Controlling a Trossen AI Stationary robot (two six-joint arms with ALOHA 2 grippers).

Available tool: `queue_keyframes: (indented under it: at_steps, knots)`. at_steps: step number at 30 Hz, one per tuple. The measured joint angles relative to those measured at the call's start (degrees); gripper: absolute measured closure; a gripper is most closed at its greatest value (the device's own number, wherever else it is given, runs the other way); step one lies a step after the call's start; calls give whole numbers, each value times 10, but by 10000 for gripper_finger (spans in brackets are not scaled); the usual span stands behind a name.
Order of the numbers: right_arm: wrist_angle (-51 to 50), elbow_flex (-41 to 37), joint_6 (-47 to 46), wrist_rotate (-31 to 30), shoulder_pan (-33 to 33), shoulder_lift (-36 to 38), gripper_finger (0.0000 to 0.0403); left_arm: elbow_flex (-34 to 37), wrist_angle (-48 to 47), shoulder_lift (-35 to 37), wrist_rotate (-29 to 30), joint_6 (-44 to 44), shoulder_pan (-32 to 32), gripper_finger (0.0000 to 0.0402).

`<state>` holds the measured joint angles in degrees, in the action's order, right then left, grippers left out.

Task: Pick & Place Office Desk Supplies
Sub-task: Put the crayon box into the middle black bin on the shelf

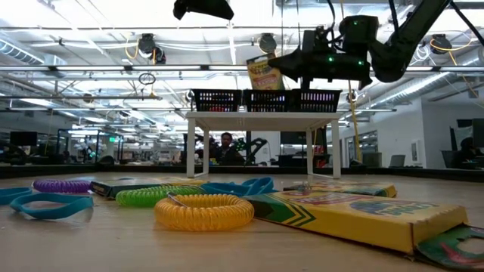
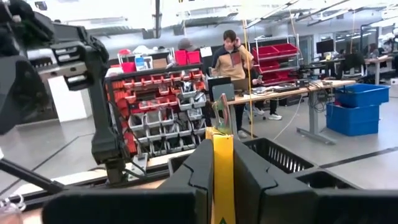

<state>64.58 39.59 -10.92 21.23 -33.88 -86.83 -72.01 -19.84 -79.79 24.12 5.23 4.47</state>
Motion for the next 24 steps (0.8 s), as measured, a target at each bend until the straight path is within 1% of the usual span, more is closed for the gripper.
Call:
queue_keyframes:
  at_steps: [6,13,20,24]
  knots:
    - [-1,0,12,-4,8,0,372,0,0,0,0,2,0,397]
    - [-36,0,25,-3,8,0,358,0,0,0,0,7,0,378]
    - [-47,0,63,-3,8,0,355,0,0,0,0,7,0,397]
    - [-48,0,80,-3,8,0,348,0,0,0,0,7,0,390]
